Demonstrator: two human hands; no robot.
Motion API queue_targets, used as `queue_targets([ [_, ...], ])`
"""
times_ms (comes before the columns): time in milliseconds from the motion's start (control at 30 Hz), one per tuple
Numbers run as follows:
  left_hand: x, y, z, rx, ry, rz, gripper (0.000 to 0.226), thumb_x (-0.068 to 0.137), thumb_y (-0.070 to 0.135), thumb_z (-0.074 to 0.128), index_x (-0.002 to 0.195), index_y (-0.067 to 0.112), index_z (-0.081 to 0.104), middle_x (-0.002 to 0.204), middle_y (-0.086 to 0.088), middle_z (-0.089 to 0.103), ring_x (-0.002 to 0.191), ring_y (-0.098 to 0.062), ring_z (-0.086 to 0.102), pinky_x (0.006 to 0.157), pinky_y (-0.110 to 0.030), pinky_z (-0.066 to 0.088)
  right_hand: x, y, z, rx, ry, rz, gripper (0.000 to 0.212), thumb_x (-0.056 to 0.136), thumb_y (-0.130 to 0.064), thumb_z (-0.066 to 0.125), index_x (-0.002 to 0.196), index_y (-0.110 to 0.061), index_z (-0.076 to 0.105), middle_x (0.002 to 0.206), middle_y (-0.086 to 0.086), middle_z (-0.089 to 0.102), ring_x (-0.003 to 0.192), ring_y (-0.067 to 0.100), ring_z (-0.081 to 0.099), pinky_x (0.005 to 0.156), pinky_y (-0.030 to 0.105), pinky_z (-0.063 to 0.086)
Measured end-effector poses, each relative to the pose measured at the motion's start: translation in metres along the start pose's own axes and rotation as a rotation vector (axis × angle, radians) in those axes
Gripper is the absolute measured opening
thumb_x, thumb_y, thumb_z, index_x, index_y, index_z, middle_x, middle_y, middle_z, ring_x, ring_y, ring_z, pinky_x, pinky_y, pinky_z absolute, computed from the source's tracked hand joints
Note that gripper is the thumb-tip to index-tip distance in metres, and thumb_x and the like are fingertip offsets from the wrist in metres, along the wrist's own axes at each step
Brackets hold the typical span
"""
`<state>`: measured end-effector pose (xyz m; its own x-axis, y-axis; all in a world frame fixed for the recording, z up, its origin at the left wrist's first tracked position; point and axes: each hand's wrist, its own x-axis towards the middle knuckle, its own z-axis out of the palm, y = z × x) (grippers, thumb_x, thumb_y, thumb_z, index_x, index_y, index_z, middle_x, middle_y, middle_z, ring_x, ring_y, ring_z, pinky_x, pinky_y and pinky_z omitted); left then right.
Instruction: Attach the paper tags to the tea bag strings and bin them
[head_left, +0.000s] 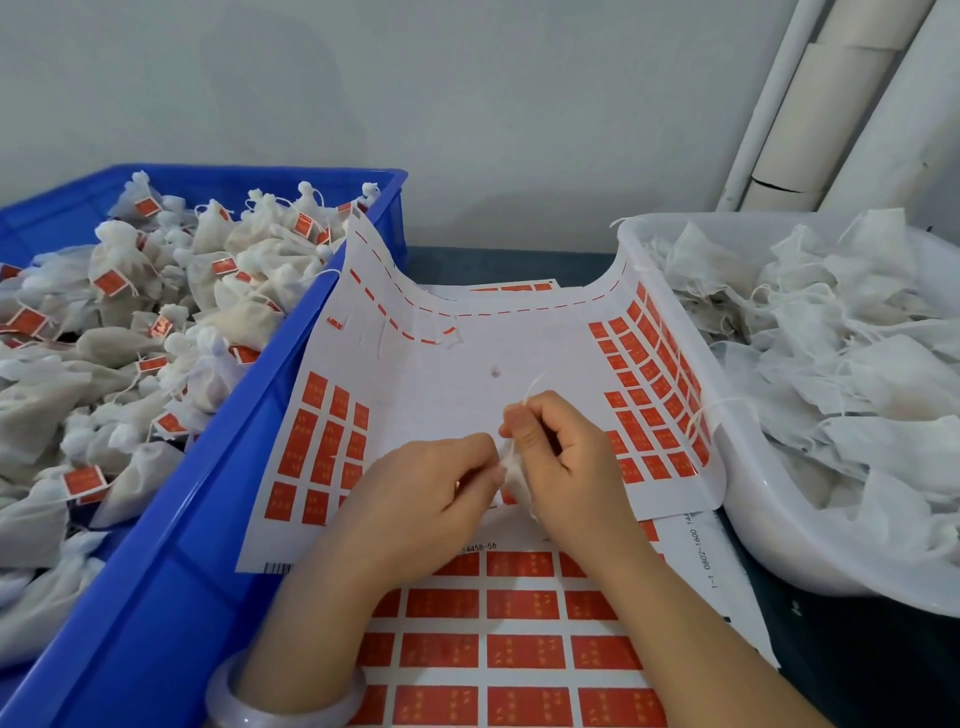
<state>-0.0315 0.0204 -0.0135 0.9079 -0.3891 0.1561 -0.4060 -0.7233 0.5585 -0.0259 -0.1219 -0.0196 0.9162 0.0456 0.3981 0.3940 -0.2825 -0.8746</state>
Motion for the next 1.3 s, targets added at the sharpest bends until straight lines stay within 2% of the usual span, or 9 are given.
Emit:
queue_targets([
  [200, 0.0019, -0.0001, 0.0013, -0.104, 0.322, 0.122, 0.021, 0.088, 0.027, 0.059, 0.068, 0.026, 0.054, 0.057, 0.012, 0.054, 0.066, -0.010, 0.056, 0.056, -0.018, 0.048, 0.0018, -0.0007, -0.0018, 0.104, 0.016, 0.067, 0.023, 0.084, -0.042, 0.041, 0.077, -0.025, 0.054, 0.063, -0.022, 0.057, 0.053, -0.003, 0.051, 0.050, 0.007, 0.038],
  [333, 0.0028, 0.0011, -0.0005, -0.169, 0.492, 0.181, 0.009, 0.078, 0.015, 0.073, 0.078, 0.020, 0.065, 0.070, 0.020, 0.060, 0.072, -0.001, 0.062, 0.060, -0.005, 0.047, 0.0026, -0.0006, -0.0071, 0.168, -0.013, 0.105, 0.029, 0.081, -0.045, 0.041, 0.084, -0.024, 0.060, 0.074, -0.026, 0.062, 0.071, -0.007, 0.057, 0.060, 0.006, 0.044],
  [433, 0.0027, 0.0039, 0.0013, -0.312, 0.527, 0.096, 0.017, 0.077, 0.010, 0.072, 0.081, 0.025, 0.064, 0.074, 0.019, 0.064, 0.074, -0.001, 0.065, 0.064, -0.008, 0.050, 0.0009, -0.0031, -0.0069, 0.204, -0.063, 0.106, 0.027, 0.080, -0.045, 0.042, 0.083, -0.027, 0.061, 0.093, -0.024, 0.063, 0.085, -0.012, 0.057, 0.067, 0.003, 0.044],
  [567, 0.0055, 0.0067, 0.0015, -0.530, 0.493, -0.016, 0.021, 0.079, 0.001, 0.068, 0.080, 0.022, 0.066, 0.075, 0.009, 0.069, 0.070, -0.009, 0.068, 0.062, -0.015, 0.054, -0.0017, -0.0047, -0.0056, 0.192, -0.152, 0.097, 0.025, 0.080, -0.045, 0.042, 0.078, -0.028, 0.061, 0.115, -0.012, 0.060, 0.104, 0.002, 0.056, 0.080, 0.009, 0.047],
  [733, 0.0055, 0.0091, 0.0026, -0.614, 0.475, -0.068, 0.024, 0.075, -0.008, 0.067, 0.072, 0.015, 0.061, 0.068, -0.005, 0.065, 0.060, -0.019, 0.063, 0.054, -0.021, 0.054, -0.0030, -0.0020, -0.0029, 0.156, -0.284, 0.105, 0.037, 0.090, -0.035, 0.050, 0.055, -0.040, 0.062, 0.133, -0.028, 0.044, 0.123, -0.010, 0.039, 0.096, 0.010, 0.035],
  [833, 0.0061, 0.0074, 0.0013, -0.613, 0.476, -0.055, 0.026, 0.075, -0.011, 0.065, 0.070, 0.013, 0.060, 0.067, -0.008, 0.063, 0.061, -0.023, 0.062, 0.054, -0.027, 0.054, -0.0005, 0.0001, -0.0042, 0.175, -0.331, 0.142, 0.037, 0.092, -0.030, 0.050, 0.058, -0.040, 0.061, 0.113, -0.018, 0.060, 0.112, -0.002, 0.051, 0.093, 0.020, 0.043],
  [933, 0.0065, 0.0080, 0.0002, -0.601, 0.447, -0.036, 0.032, 0.078, -0.014, 0.059, 0.074, 0.017, 0.062, 0.070, 0.003, 0.067, 0.062, -0.010, 0.065, 0.055, -0.015, 0.052, 0.0011, -0.0004, -0.0053, 0.112, -0.314, 0.138, 0.030, 0.094, -0.030, 0.048, 0.065, -0.035, 0.057, 0.065, -0.014, 0.057, 0.067, 0.001, 0.056, 0.067, 0.013, 0.047],
  [1133, 0.0043, 0.0066, 0.0042, -0.419, 0.575, -0.031, 0.034, 0.077, -0.008, 0.064, 0.073, 0.025, 0.060, 0.066, 0.006, 0.064, 0.070, -0.009, 0.065, 0.061, -0.012, 0.052, 0.0000, 0.0002, 0.0003, 0.068, -0.172, 0.103, 0.021, 0.087, -0.042, 0.049, 0.073, -0.031, 0.058, 0.070, 0.000, 0.059, 0.065, 0.012, 0.055, 0.056, 0.010, 0.044],
  [1300, 0.0043, 0.0077, 0.0089, -0.185, 0.560, 0.000, 0.024, 0.079, -0.001, 0.066, 0.077, 0.023, 0.066, 0.068, 0.021, 0.058, 0.076, -0.001, 0.061, 0.061, -0.004, 0.046, -0.0007, -0.0011, -0.0021, 0.077, -0.080, 0.044, 0.019, 0.086, -0.043, 0.049, 0.075, -0.031, 0.059, 0.061, -0.014, 0.056, 0.059, 0.000, 0.052, 0.053, 0.009, 0.041],
])
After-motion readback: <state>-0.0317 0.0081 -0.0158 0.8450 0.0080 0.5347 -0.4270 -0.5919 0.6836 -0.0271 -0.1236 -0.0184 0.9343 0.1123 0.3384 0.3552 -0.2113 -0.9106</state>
